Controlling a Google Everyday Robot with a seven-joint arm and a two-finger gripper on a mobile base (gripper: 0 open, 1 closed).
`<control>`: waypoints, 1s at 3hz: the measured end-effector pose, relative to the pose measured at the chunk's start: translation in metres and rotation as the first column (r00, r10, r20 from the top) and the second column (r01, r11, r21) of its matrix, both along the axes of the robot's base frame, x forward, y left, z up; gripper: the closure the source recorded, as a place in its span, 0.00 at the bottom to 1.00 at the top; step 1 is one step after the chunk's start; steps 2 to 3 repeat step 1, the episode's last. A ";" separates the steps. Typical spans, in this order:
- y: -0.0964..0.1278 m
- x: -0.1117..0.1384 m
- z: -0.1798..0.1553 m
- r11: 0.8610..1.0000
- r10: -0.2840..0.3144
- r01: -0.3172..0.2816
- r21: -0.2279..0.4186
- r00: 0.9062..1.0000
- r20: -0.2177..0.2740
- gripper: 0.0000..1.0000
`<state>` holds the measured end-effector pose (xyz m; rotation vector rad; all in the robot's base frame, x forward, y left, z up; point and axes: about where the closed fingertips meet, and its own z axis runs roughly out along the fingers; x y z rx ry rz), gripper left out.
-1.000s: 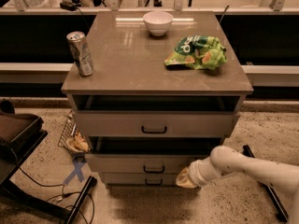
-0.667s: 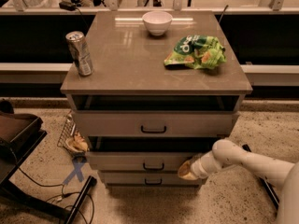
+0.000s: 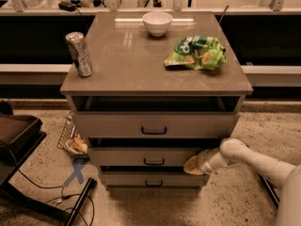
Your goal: Close middle drawer
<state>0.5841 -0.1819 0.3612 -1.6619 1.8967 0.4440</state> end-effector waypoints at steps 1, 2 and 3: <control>0.001 -0.010 0.000 1.000 0.000 0.000 0.000 1.000 0.000 1.00; 0.001 -0.010 0.000 1.000 0.000 0.000 0.000 1.000 0.000 1.00; 0.001 -0.010 0.000 1.000 0.000 0.000 0.000 1.000 0.000 1.00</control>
Offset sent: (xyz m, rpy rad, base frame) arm 0.0000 0.0000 0.0000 0.0000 0.0000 0.0000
